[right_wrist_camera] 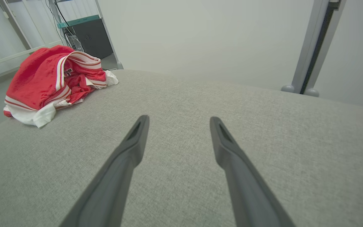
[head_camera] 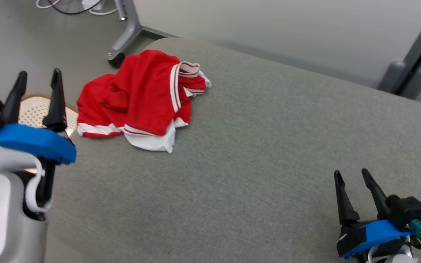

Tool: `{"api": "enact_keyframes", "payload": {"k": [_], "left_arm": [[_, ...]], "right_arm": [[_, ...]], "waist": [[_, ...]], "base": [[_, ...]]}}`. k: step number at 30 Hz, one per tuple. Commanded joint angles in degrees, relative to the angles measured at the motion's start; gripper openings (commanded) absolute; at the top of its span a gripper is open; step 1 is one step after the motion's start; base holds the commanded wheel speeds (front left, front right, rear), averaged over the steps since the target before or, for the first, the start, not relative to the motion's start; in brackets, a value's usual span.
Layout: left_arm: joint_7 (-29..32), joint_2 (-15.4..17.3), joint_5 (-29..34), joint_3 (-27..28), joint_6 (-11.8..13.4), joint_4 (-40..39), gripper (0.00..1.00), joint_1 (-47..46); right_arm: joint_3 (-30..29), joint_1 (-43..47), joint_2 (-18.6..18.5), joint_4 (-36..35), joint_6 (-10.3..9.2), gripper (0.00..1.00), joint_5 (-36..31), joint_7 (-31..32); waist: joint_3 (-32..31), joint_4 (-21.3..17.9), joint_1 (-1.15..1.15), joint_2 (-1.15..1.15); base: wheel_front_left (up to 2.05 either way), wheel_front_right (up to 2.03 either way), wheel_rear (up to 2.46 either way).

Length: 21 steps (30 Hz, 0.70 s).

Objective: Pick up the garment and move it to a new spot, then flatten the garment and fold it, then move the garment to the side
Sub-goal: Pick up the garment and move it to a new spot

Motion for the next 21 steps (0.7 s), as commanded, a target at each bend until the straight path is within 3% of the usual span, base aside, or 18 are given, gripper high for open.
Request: {"api": "enact_keyframes", "payload": {"k": [1, 8, 15, 21], "left_arm": [[1.9, 0.7, -1.3, 0.9, -0.3, 1.2, 1.00, -2.7], [9.9, 6.0, -7.4, 5.5, -2.1, 11.2, 1.00, -12.7], [13.9, 10.1, -10.3, 9.6, -0.8, 18.6, 1.00, -15.4], [17.7, 11.5, -12.0, 12.2, 2.8, 23.1, 1.00, -12.9]], "right_arm": [[0.3, -0.6, -0.4, -0.9, 0.01, 1.00, -0.3, 0.4], [1.1, -2.6, -0.3, -5.3, 0.01, 1.00, -2.7, 2.5], [0.6, -4.8, -0.4, -10.0, 0.01, 1.00, -4.0, 3.8], [0.1, -5.9, -0.3, -10.8, 0.01, 1.00, -2.6, 2.9]], "waist": [[1.3, -1.4, 0.01, 0.00], [8.9, -9.2, 0.01, 0.00], [17.2, -17.3, 0.01, 0.00], [20.3, -22.5, 0.01, 0.00]], "base": [[0.00, 0.00, 0.00], [0.00, 0.00, 0.00], [0.00, 0.00, 0.00], [0.00, 0.00, 0.00]]}}
